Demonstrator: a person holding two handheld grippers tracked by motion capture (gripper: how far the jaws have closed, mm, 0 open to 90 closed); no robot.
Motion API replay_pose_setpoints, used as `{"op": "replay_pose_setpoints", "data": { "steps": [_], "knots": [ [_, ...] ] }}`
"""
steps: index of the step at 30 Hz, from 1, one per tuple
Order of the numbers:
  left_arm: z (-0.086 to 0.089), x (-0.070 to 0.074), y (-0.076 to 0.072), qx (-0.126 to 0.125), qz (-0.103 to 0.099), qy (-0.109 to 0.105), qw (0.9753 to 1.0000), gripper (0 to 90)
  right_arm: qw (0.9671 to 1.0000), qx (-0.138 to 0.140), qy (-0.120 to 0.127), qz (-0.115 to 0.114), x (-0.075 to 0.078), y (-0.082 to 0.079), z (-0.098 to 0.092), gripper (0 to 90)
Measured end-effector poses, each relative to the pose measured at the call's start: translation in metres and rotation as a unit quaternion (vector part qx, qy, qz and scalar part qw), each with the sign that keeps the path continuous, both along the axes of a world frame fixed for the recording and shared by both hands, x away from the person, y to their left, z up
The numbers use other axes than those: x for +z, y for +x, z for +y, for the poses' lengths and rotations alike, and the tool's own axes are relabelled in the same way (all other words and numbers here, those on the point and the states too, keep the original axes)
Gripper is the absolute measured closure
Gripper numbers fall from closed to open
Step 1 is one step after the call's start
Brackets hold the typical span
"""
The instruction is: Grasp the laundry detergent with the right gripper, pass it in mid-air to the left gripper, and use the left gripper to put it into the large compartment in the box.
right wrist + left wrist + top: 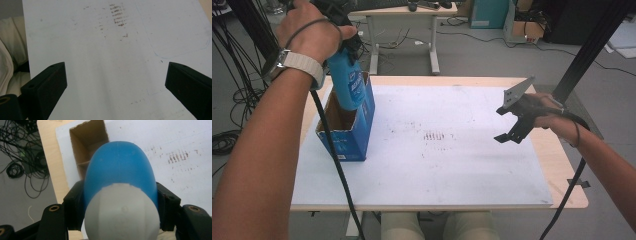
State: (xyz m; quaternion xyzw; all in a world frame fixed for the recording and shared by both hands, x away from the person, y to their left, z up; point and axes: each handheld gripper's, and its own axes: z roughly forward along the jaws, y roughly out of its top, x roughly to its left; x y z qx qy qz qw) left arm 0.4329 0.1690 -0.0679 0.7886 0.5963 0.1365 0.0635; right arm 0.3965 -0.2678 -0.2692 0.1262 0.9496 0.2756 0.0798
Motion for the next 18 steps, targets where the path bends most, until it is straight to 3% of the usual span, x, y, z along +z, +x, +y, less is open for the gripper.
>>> {"op": "replay_pose_setpoints", "data": {
  "steps": [18],
  "knots": [
    [0.027, -0.021, 0.006, 0.056, -0.003, 0.006, 0.9984, 37.7, 1.0, 0.005, 0.0, -0.001, -0.003, 0.002, -0.001, 3.9]
  ]
}}
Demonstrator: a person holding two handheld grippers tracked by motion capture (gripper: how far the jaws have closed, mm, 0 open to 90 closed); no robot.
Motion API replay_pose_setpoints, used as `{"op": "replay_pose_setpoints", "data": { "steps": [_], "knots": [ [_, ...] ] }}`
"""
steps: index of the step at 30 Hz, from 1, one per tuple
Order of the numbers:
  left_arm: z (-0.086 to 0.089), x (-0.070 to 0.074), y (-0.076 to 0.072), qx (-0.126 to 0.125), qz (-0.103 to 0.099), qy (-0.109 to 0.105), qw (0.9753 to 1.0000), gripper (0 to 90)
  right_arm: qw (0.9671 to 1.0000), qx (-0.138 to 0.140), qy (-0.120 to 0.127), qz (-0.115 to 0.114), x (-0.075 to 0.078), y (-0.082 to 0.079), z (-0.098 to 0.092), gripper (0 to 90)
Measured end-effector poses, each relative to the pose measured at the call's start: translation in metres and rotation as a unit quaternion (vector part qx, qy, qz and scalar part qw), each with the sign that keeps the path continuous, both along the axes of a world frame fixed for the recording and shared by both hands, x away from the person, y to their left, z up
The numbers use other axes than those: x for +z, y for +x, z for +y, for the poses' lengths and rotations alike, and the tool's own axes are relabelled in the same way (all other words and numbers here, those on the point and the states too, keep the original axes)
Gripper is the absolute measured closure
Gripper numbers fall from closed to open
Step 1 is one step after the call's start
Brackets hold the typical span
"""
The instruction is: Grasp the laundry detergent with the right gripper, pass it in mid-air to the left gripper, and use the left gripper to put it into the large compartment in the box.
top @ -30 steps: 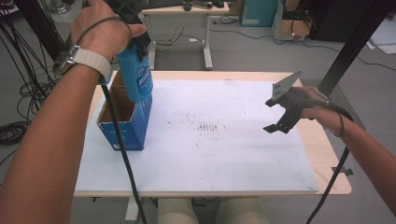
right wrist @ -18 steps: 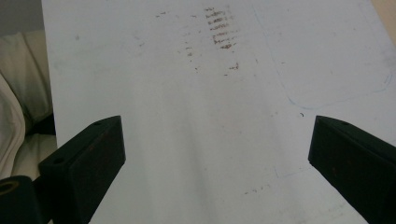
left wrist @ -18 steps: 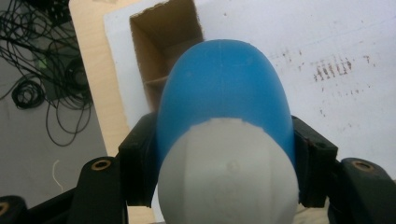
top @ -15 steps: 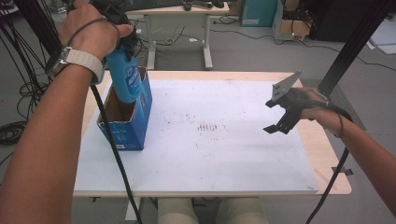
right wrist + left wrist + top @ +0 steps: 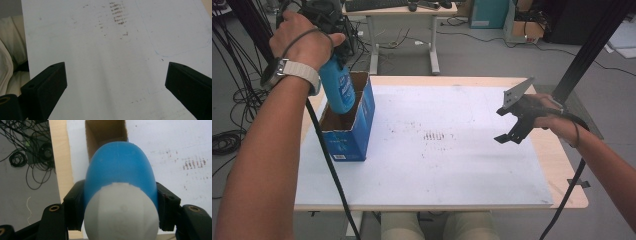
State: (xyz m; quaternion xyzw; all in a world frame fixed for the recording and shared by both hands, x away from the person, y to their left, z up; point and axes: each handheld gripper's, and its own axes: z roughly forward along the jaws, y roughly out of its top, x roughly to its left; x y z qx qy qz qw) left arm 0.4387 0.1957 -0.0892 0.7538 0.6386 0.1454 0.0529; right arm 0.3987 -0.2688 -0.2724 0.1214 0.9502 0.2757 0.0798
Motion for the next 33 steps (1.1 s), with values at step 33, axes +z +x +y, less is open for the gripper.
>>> {"op": "replay_pose_setpoints", "data": {
  "steps": [33],
  "knots": [
    [0.016, -0.074, 0.011, 0.023, 0.018, 0.009, 0.9995, 37.7, 0.9999, 0.013, 0.001, -0.004, -0.006, 0.003, -0.001, 3.9]
  ]
}}
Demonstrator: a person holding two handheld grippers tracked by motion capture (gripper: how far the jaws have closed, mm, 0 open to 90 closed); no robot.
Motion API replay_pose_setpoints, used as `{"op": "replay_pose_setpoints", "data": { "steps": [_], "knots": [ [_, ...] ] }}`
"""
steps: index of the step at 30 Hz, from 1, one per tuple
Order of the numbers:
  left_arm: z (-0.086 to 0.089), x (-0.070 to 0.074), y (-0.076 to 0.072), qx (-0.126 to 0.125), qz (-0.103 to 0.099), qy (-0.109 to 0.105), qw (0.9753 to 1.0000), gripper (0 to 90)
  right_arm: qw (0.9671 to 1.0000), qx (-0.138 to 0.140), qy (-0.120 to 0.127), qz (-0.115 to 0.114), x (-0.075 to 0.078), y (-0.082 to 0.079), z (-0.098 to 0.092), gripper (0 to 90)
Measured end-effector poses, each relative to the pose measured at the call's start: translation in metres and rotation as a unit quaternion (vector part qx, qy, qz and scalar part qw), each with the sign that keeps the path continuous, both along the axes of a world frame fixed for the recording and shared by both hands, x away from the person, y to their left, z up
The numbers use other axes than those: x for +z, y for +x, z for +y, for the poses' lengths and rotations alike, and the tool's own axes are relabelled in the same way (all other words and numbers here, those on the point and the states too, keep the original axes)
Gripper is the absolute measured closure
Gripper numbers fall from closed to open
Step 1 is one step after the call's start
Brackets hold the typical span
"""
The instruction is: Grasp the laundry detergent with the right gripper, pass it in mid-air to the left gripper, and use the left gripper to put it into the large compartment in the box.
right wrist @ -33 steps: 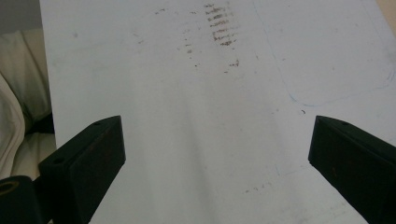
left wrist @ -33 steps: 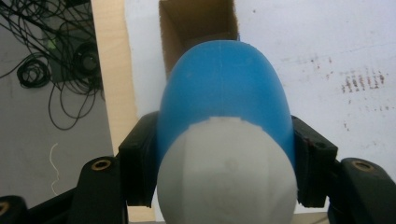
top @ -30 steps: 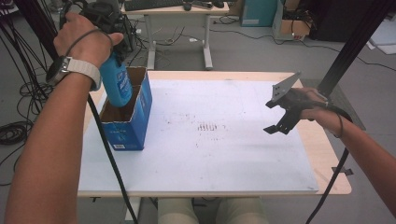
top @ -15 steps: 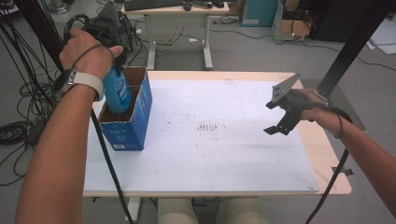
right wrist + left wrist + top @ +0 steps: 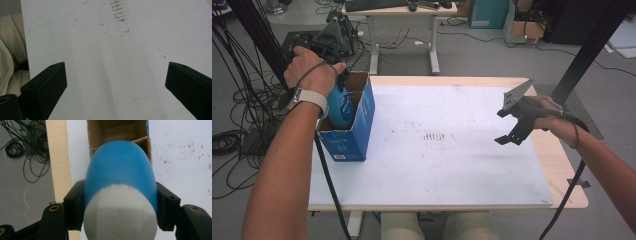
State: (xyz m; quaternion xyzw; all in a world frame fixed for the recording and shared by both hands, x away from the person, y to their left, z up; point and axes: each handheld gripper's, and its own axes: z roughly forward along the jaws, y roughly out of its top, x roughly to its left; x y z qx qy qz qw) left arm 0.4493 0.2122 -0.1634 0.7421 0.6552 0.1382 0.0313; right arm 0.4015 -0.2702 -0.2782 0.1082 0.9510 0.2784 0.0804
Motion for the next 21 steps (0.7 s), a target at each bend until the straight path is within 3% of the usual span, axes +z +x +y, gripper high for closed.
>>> {"op": "replay_pose_setpoints", "data": {
  "steps": [5, 6, 21],
  "knots": [
    [0.001, -0.016, 0.001, 0.004, 0.002, -0.003, 1.0, 37.8, 1.0, -0.003, 0.004, 0.002, -0.001, 0.0, 0.0, 3.9],
    [0.002, -0.018, 0.001, 0.002, 0.002, -0.002, 1.0, 37.8, 0.9996, -0.024, -0.005, 0.017, 0.0, -0.004, -0.001, 3.9],
    [0.001, -0.055, 0.005, 0.003, 0.015, 0.005, 0.9999, 37.8, 0.9994, -0.027, -0.003, 0.019, -0.002, -0.005, -0.003, 3.9]
  ]
}}
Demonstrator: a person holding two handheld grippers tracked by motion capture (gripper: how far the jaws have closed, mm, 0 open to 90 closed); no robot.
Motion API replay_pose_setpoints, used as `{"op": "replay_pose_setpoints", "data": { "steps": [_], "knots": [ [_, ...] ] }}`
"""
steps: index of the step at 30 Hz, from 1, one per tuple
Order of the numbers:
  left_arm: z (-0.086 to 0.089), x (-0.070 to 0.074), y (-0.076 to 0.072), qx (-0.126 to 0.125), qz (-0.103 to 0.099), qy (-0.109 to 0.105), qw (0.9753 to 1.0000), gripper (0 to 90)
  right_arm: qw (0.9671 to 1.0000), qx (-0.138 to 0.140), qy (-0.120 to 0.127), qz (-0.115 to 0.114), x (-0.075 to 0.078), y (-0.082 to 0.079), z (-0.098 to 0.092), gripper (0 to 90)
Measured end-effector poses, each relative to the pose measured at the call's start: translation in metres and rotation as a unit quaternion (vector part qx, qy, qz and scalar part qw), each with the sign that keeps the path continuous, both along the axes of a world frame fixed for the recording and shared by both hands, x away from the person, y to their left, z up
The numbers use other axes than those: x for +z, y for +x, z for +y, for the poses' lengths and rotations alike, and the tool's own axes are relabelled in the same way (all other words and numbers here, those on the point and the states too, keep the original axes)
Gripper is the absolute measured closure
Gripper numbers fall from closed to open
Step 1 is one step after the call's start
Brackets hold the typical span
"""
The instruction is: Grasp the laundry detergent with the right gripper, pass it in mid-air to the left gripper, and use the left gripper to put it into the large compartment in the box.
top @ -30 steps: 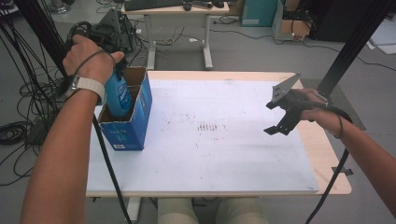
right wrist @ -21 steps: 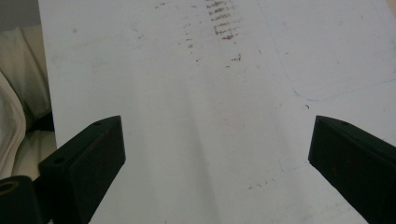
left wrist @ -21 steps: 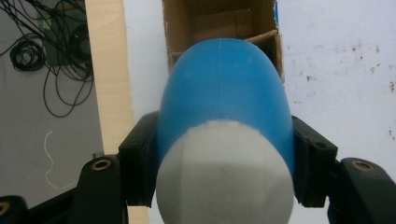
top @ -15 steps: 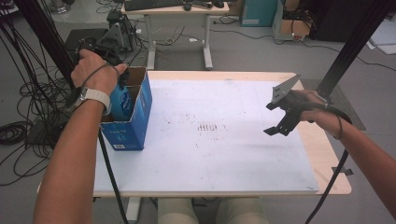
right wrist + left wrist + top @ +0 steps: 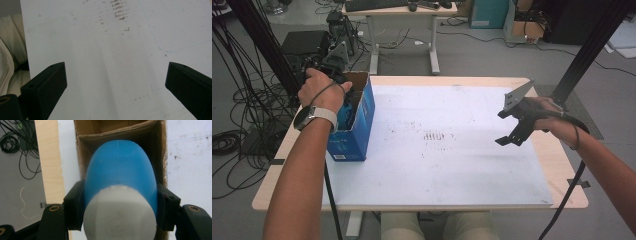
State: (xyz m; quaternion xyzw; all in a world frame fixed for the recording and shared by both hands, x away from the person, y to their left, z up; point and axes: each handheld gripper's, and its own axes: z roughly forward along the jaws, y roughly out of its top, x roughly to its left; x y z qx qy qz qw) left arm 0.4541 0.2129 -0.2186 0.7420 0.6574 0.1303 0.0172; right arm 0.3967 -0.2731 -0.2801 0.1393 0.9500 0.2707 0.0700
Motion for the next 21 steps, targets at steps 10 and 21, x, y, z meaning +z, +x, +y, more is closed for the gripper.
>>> {"op": "replay_pose_setpoints", "data": {
  "steps": [10, 21],
  "knots": [
    [-0.001, -0.019, 0.0, 0.003, 0.003, 0.0, 1.0, 37.8, 0.9999, 0.014, 0.005, -0.008, -0.002, 0.003, -0.001, 3.9],
    [0.001, -0.036, -0.001, 0.008, 0.002, 0.0, 1.0, 37.8, 0.9999, 0.01, 0.006, -0.005, -0.003, 0.003, -0.001, 3.9]
  ]
}}
